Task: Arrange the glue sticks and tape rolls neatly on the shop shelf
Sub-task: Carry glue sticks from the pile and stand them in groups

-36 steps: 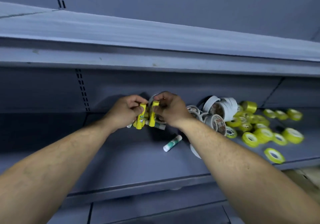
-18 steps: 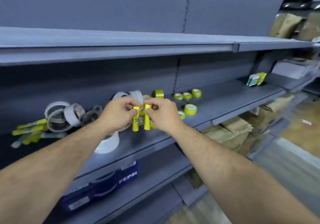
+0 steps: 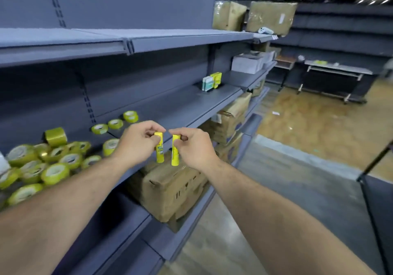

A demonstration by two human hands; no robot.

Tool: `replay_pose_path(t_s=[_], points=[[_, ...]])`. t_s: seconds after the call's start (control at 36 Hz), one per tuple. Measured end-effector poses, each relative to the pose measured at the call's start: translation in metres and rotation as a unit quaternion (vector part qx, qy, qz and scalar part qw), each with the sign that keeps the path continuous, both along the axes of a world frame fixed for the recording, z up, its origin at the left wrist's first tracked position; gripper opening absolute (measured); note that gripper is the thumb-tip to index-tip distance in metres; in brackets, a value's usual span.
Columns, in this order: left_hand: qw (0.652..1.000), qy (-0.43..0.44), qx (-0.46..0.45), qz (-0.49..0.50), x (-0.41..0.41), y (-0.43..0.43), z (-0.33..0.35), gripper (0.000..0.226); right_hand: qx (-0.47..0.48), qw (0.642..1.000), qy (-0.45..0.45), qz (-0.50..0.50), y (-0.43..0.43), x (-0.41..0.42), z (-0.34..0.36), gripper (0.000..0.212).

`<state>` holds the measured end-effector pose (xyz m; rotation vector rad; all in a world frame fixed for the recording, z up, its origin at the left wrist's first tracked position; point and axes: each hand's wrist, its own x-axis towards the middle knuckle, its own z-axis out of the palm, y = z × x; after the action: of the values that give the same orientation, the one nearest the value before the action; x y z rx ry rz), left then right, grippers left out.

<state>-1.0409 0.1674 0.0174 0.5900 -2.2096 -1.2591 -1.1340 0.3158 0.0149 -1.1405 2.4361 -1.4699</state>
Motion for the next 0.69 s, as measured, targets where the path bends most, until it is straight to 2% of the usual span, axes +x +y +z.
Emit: replay_pose_path(t_s=[0.28, 0.44, 0.58, 0.69], points=[[0.995, 0.026, 0.003, -0.095, -0.207, 0.031, -0.003, 0.031, -0.001, 0.991, -0.010, -0.130, 0.042, -0.169, 0.003, 0.032], [0.989, 0.019, -0.009, -0.145, -0.320, 0.039, 0.006, 0.039, 0.012, 0.985, 0.010, -0.171, 0.053, -0.266, 0.014, 0.036], [0.984, 0.022, -0.010, -0.179, -0.399, 0.049, 0.001, 0.025, 0.014, 0.980, 0.017, -0.198, 0.063, -0.343, 0.002, 0.032], [0.983, 0.016, -0.025, -0.183, -0.462, 0.054, -0.007, 0.032, 0.013, 0.980, 0.002, -0.197, 0.070, -0.407, -0.005, 0.030]])
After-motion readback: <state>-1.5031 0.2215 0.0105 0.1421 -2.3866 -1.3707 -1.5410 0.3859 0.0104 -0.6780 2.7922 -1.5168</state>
